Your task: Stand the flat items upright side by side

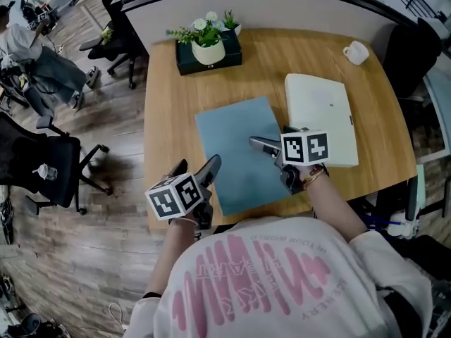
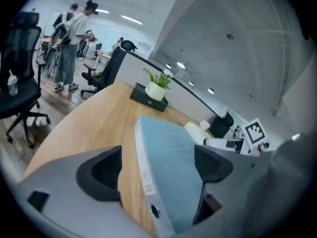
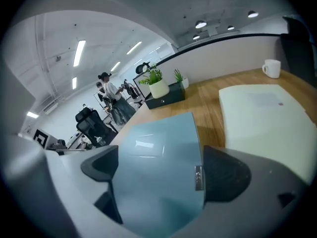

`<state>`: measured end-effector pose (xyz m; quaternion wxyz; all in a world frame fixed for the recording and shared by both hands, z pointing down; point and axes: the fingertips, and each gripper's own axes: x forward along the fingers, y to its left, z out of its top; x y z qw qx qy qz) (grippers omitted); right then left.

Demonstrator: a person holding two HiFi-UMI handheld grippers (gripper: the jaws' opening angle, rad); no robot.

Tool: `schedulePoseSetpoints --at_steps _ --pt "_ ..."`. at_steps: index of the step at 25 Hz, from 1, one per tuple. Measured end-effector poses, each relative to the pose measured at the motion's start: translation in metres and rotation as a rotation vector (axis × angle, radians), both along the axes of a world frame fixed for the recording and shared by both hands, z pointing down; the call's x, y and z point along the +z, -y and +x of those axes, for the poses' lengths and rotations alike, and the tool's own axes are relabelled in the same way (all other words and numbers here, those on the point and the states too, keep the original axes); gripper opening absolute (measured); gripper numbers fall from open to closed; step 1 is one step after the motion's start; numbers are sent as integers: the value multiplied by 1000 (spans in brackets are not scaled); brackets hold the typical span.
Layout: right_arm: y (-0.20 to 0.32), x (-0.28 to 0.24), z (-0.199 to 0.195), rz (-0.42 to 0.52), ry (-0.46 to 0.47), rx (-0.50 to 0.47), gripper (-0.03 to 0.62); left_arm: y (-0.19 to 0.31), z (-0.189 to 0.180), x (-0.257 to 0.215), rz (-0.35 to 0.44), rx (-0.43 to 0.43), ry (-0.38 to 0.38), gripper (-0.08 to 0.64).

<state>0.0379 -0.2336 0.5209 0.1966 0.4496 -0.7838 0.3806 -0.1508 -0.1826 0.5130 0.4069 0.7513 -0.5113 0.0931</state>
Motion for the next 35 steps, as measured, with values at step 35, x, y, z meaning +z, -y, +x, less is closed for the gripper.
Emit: schedulePoseSetpoints --at_steps 35 --pt "12 80 -25 -436 -158 -190 589 29 43 79 -331 486 71 457"
